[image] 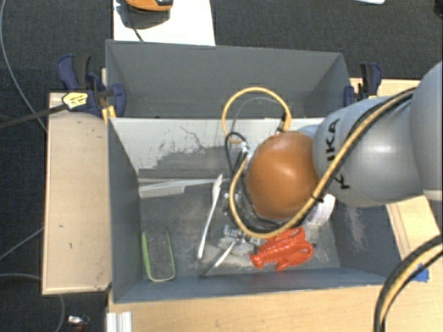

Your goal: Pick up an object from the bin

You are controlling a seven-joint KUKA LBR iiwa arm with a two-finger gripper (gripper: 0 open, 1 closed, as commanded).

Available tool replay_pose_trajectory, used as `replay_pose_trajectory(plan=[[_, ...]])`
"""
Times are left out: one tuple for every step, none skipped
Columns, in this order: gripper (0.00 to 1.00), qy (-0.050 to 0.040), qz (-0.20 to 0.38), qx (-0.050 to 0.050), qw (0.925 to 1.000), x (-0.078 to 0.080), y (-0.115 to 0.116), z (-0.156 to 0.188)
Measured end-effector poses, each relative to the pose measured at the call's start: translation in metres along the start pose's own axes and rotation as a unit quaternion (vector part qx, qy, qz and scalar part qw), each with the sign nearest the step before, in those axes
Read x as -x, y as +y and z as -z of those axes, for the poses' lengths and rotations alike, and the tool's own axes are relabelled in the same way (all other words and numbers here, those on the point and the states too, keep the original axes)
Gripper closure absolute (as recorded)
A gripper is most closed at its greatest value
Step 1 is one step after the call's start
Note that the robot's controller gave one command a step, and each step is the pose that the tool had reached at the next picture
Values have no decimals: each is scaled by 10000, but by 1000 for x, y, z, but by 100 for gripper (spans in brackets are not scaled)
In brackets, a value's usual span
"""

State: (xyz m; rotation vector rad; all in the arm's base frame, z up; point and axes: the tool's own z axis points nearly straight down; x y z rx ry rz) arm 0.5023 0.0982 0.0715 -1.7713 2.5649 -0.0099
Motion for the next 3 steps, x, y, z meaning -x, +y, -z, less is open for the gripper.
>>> replay_pose_trajectory(plan=[[100,20,2,45,10000,0,2,37],[100,5,-12,23,10000,1,0,62],[100,9,-19,41,10000,1,1,94]])
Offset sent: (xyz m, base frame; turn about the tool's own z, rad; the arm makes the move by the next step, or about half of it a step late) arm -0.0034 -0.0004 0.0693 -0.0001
